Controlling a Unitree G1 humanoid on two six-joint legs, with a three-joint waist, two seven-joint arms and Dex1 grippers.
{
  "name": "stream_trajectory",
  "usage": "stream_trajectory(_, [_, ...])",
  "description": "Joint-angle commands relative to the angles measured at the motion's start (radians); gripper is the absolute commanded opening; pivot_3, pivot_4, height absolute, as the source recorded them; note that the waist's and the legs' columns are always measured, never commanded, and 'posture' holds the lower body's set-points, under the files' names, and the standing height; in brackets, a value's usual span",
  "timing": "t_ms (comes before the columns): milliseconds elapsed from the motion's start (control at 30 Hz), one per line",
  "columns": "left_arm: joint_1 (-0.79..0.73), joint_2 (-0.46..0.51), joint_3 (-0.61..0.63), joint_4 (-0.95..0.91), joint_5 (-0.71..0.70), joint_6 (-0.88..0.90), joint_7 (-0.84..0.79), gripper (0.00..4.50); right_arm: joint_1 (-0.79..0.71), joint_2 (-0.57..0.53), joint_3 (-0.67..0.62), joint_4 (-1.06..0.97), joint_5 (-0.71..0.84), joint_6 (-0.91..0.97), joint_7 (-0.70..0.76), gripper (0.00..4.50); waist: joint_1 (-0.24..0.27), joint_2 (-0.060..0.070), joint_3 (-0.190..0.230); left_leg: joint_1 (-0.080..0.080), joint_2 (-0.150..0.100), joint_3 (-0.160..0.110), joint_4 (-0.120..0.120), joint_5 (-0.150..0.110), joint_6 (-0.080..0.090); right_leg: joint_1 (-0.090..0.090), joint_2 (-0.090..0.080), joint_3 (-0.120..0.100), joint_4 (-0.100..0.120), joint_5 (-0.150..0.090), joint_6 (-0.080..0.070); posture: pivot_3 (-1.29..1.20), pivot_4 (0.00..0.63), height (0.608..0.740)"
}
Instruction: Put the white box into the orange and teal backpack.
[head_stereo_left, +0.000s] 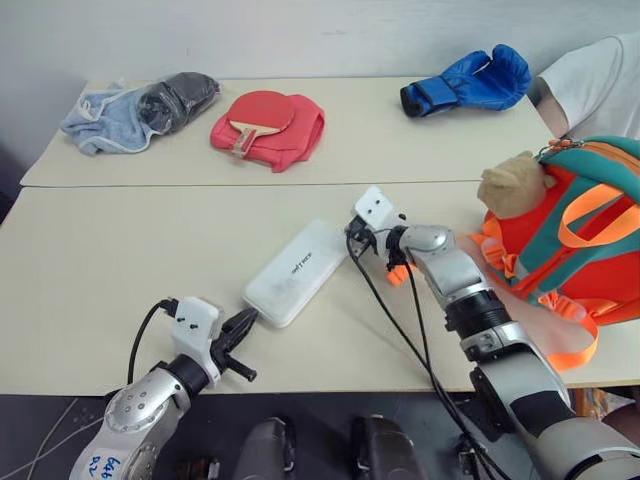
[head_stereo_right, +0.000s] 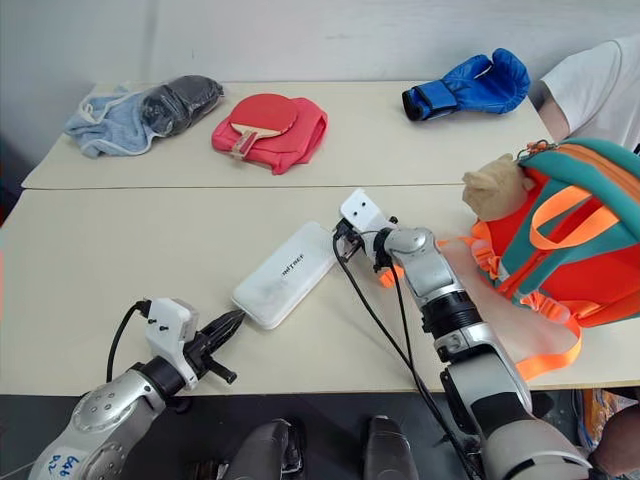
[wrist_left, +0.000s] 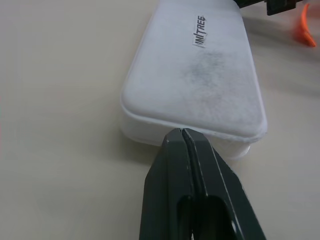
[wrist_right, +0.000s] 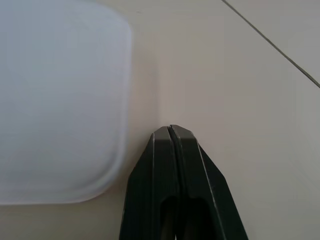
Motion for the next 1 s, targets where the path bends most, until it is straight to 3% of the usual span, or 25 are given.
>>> stream_trajectory(33, [-0.012, 0.019, 0.026, 0.008, 0.005, -0.008, -0.009, 0.01, 0.045, -0.034, 0.009, -0.089, 0.031, -0.053, 0.116, 0.0, 0.001, 0.0, 0.0, 0.0, 0.0, 0.0, 0.0, 0.0, 0.0, 0.0, 0.0, 0.0, 0.0, 0.0, 0.0, 0.0, 0.15, 0.74])
stream_trajectory(400, [-0.085, 0.098, 0.05, 0.114, 0.004, -0.055, -0.103, 0.01, 0.222, -0.167, 0.044, -0.403, 0.083, 0.048, 0.352, 0.0, 0.003, 0.0, 0.0, 0.0, 0.0, 0.0, 0.0, 0.0, 0.0, 0.0, -0.001, 0.0, -0.001, 0.0, 0.0, 0.0, 0.15, 0.74])
stream_trajectory(800, [-0.225, 0.191, 0.002, 0.281, 0.015, -0.094, -0.271, 0.01, 0.38, -0.34, 0.032, -0.713, 0.123, 0.242, 0.444, 0.0, 0.024, -0.001, -0.001, 0.0, -0.001, 0.0, 0.0, -0.001, 0.0, 0.0, -0.002, 0.0, -0.002, 0.0, 0.0, 0.0, 0.15, 0.74])
stream_trajectory(1000, [-0.299, 0.201, -0.021, 0.379, 0.028, -0.118, -0.323, 0.01, 0.471, -0.402, -0.028, -0.775, 0.15, 0.292, 0.411, 0.0, 0.03, -0.003, -0.001, 0.0, -0.001, 0.0, 0.0, -0.001, 0.0, 0.001, -0.002, 0.0, -0.002, 0.0, 0.0, 0.0, 0.15, 0.74])
